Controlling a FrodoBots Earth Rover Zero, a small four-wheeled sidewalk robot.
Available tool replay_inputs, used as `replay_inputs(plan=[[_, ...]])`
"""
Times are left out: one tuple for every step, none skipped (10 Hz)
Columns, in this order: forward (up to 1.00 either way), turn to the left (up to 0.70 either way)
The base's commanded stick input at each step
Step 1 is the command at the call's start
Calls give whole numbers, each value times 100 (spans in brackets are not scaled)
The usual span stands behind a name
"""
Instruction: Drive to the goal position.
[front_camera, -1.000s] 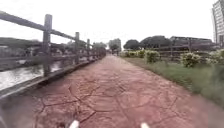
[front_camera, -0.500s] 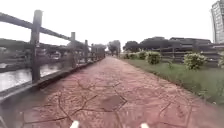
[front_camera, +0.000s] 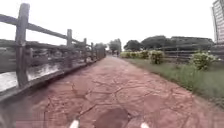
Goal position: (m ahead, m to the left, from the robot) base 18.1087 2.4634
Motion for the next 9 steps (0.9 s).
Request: replay_inputs(plan=[[70,0],[70,0],[70,0],[70,0],[70,0],[70,0],[70,0],[70,0],[70,0]])
